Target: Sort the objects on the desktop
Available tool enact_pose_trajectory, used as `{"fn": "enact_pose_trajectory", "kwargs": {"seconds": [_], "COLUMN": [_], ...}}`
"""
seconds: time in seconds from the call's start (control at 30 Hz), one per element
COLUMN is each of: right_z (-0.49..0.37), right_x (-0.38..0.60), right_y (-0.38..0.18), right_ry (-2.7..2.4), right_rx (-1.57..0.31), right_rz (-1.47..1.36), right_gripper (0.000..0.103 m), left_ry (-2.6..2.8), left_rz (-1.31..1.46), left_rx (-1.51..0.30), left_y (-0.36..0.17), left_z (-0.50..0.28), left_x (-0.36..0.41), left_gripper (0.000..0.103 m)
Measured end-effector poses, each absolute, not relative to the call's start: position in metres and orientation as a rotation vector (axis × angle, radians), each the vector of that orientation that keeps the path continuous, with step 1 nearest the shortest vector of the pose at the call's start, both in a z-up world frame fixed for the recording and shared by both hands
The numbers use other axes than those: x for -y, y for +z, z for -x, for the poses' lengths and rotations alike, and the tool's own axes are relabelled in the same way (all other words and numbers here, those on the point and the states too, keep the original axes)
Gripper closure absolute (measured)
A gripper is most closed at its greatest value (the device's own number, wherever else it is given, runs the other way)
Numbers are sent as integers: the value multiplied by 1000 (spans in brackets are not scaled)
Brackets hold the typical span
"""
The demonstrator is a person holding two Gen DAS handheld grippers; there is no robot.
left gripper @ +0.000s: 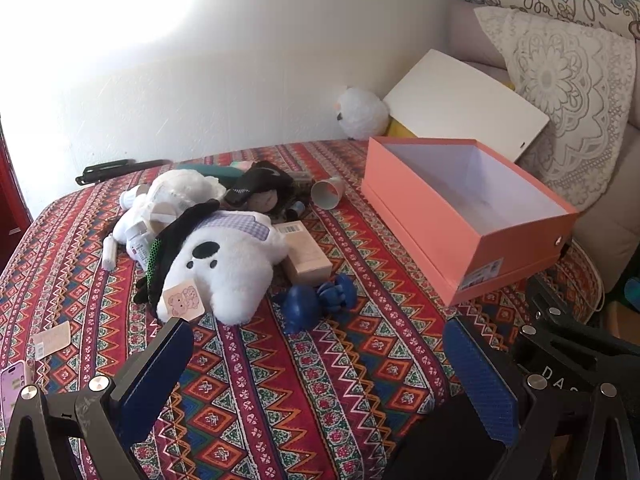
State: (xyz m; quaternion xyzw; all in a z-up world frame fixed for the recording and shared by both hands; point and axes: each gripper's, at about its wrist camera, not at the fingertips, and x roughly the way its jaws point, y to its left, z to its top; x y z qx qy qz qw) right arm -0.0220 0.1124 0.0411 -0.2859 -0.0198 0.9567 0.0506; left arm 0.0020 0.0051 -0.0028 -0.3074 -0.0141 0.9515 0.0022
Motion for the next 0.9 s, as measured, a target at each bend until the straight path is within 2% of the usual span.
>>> {"fn": "enact_pose_trajectory", "kwargs": {"seconds": [0.9], "right_z": [18], "right_x": [-105], "right_y": [42], "right_ry": [2913], "right_rx": [83], "right_rz": [857], "right_gripper": [0], "left_ry": [2980], "left_rz": [956], "left_rx": [41], "left_y": [-3], "left_z": [-3], "left_x": [-5], "left_gripper": [0]}}
